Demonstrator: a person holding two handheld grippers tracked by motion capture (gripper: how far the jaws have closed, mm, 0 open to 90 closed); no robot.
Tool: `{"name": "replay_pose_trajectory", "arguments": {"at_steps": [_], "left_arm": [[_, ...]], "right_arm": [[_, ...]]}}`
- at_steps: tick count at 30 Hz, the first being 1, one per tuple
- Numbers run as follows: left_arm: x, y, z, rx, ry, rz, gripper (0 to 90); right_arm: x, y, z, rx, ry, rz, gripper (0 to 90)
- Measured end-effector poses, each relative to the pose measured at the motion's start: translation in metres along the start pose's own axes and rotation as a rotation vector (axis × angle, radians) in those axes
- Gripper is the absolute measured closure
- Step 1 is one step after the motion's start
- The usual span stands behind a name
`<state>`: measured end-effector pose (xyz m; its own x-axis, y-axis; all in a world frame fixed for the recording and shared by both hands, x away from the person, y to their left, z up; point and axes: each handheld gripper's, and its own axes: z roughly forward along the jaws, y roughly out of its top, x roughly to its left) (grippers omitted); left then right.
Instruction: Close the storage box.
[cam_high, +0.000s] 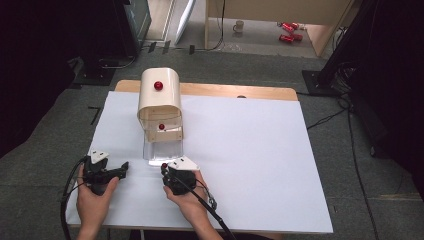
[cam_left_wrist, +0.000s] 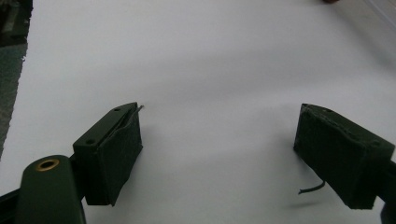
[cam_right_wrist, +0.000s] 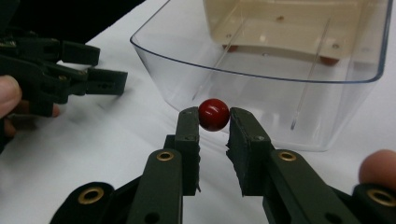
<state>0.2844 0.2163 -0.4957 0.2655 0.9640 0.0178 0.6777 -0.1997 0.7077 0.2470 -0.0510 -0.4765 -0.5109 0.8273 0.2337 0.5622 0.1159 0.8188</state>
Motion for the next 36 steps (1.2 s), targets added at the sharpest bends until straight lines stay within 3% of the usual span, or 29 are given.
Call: {"name": "replay_pose_trajectory", "arguments": {"at_steps": [8,16,23,36], "left_arm": [[0.000,0.000,0.000,0.000,0.000,-0.001,14.9],[0.000,0.000,0.000,0.000,-0.001,0.000,14.9],[0.000,0.000,0.000,-0.002,0.000,-0.003,14.9],[0.000,0.000,0.000,-0.003,0.000,-0.004,14.9]], "right_arm": [[-0.003,0.015,0.005,-0.013,-0.016,-0.015,76.6],[-0.012,0.027,0.018,-0.011,-0.023,-0.002,77.0],[-0.018,0.040,0.031,-0.007,-0.047,-0.017,77.4],[-0.025,0.051,0.045,-0.012,-0.062,-0.017,77.2]]}}
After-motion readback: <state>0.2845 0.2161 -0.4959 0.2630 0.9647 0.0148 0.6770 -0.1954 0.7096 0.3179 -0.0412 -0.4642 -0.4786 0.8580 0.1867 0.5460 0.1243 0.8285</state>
